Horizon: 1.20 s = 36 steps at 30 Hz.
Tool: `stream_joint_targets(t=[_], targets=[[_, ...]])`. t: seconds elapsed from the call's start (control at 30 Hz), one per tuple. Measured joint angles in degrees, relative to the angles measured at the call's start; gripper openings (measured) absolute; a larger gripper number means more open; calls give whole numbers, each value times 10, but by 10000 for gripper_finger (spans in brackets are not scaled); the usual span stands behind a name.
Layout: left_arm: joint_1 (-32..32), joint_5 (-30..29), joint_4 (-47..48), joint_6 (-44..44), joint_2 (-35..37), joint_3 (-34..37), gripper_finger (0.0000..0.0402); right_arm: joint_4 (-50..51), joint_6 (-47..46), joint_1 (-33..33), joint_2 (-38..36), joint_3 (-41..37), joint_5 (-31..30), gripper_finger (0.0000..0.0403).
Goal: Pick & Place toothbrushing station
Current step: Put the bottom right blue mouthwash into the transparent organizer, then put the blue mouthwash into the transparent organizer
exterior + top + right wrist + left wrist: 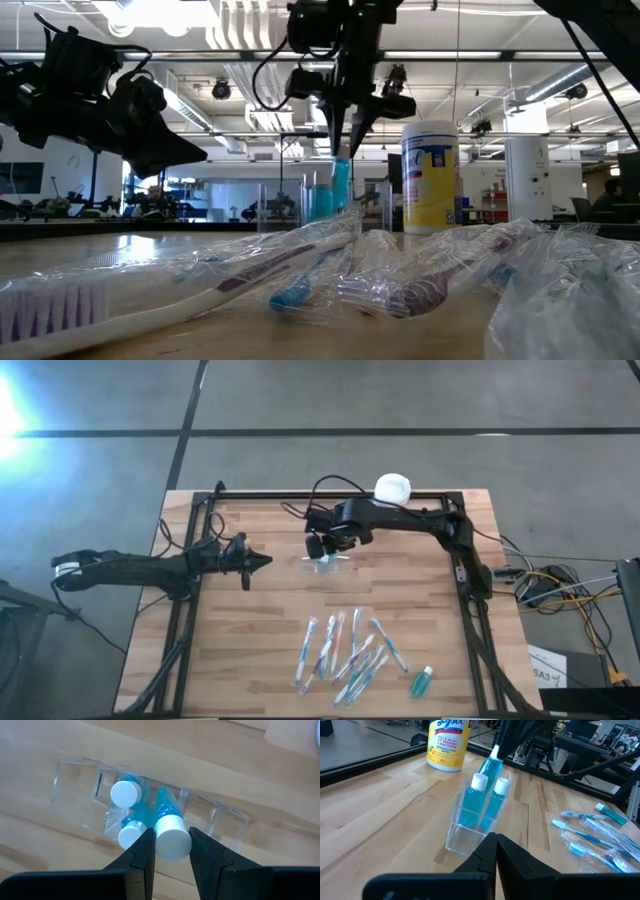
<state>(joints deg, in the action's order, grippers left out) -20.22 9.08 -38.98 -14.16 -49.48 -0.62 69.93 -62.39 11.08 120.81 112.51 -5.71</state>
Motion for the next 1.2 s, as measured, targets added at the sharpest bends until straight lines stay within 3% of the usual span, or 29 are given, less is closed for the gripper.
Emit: stream_joint_targets(t=[0.33, 0.67, 1.0, 1.1, 1.2], targets=[[0, 0, 0, 0, 0, 0, 12, -3, 45, 11, 6, -1, 2, 90], [0, 0, 0, 0, 0, 0, 11, -18, 58, 12, 5, 0, 1, 160], [0, 0, 0, 5, 0, 0, 14, 23, 98, 12, 2, 41, -5, 178], [0, 0, 9, 6, 0, 0, 12, 72, 122, 1, -8, 86, -35, 176], [0, 0, 26, 12, 0, 0, 10, 85, 168, -33, -41, 128, -107, 176]])
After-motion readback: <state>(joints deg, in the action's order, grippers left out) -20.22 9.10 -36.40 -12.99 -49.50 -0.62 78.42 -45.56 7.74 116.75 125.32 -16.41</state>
